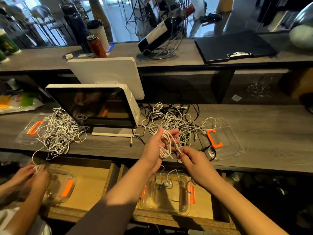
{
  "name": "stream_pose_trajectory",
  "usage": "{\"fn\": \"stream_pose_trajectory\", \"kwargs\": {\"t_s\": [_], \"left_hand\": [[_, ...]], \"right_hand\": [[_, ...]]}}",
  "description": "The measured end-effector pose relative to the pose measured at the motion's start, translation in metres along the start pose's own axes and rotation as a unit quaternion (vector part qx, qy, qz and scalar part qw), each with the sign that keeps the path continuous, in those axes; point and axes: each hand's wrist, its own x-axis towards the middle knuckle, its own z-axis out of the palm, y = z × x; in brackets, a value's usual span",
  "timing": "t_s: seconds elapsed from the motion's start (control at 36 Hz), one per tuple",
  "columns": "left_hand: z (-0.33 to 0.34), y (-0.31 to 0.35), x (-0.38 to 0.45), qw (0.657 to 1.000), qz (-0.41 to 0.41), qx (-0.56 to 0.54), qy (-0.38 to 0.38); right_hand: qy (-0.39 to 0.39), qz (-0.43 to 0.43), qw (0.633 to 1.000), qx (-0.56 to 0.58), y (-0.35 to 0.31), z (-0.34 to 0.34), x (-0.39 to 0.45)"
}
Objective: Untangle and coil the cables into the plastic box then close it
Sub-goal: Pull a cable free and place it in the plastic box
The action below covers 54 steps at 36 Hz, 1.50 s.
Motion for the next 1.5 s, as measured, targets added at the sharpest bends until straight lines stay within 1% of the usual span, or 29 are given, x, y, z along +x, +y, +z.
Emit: {"fn": "stream_pose_trajectory", "kwargs": {"t_s": [0.11, 0.25, 0.33, 0.39, 0.47, 0.56, 0.64, 0.69, 0.75, 0.81, 0.83, 0.89, 0.97, 1.08, 1.19, 1.25, 1.31, 1.39, 1.44, 1.5], "left_hand": [[-0.007, 0.003, 0.002, 0.998, -0.007, -0.056, -0.020], [-0.021, 0.011, 0.010, 0.991, -0.006, -0.135, 0.014], [-0.028, 0.014, 0.013, 0.986, -0.014, -0.166, 0.017], [-0.031, 0.014, 0.015, 0.985, -0.017, -0.173, 0.019], [-0.037, 0.014, 0.018, 0.988, -0.021, -0.151, 0.039], [-0.039, 0.017, 0.018, 0.995, -0.006, -0.075, 0.068], [-0.040, 0.017, 0.019, 0.992, 0.042, 0.061, 0.104], [-0.041, 0.016, 0.019, 0.977, 0.074, 0.159, 0.119], [-0.042, 0.014, 0.018, 0.954, 0.101, 0.252, 0.125], [-0.044, 0.012, 0.017, 0.933, 0.100, 0.326, 0.116], [-0.047, 0.010, 0.018, 0.928, 0.090, 0.348, 0.101], [-0.054, 0.007, 0.017, 0.929, 0.062, 0.363, 0.045], [-0.060, 0.005, 0.016, 0.932, -0.028, 0.362, -0.008], [-0.059, 0.012, -0.001, 0.912, -0.132, 0.372, -0.114], [-0.068, 0.010, -0.012, 0.892, -0.190, 0.374, -0.170], [-0.070, 0.008, -0.016, 0.887, -0.230, 0.317, -0.245], [-0.073, 0.005, -0.017, 0.868, -0.272, 0.265, -0.320], [-0.076, 0.003, -0.021, 0.838, -0.301, 0.234, -0.391], [-0.079, 0.005, -0.023, 0.819, -0.284, 0.249, -0.431], [-0.081, 0.006, -0.026, 0.805, -0.257, 0.280, -0.456]], "right_hand": [[-0.007, 0.004, 1.000, 0.001, -0.005, 0.013, -0.001], [-0.023, 0.012, 0.999, -0.030, -0.013, 0.033, -0.006], [-0.023, 0.005, 0.998, -0.056, -0.022, 0.047, -0.008], [-0.022, -0.001, 0.997, -0.077, -0.028, 0.054, -0.008], [-0.015, -0.012, 0.995, -0.097, -0.040, 0.060, -0.009], [-0.023, -0.012, 0.994, -0.107, -0.048, 0.061, -0.011], [-0.050, -0.019, 0.991, -0.123, -0.054, 0.063, -0.013], [-0.062, -0.022, 0.990, -0.122, -0.057, 0.064, -0.014], [-0.071, -0.031, 0.990, -0.117, -0.062, 0.060, -0.013], [-0.070, -0.042, 0.991, -0.104, -0.066, 0.055, -0.011], [-0.066, -0.046, 0.992, -0.093, -0.067, 0.052, -0.010], [-0.050, -0.054, 0.995, -0.062, -0.069, 0.047, -0.008], [-0.038, -0.063, 0.996, -0.045, -0.072, 0.041, -0.005], [-0.023, -0.065, 0.996, -0.063, -0.074, 0.035, -0.002], [0.027, -0.057, 0.996, -0.062, -0.068, 0.026, 0.001], [0.037, -0.059, 0.995, -0.069, -0.066, 0.020, 0.002], [0.022, -0.048, 0.994, -0.098, -0.064, 0.015, 0.005], [-0.010, -0.033, 0.990, -0.134, -0.060, 0.007, 0.009], [-0.014, -0.025, 0.991, -0.134, -0.060, 0.001, 0.010], [-0.020, -0.017, 0.990, -0.142, -0.060, -0.006, 0.010]]}}
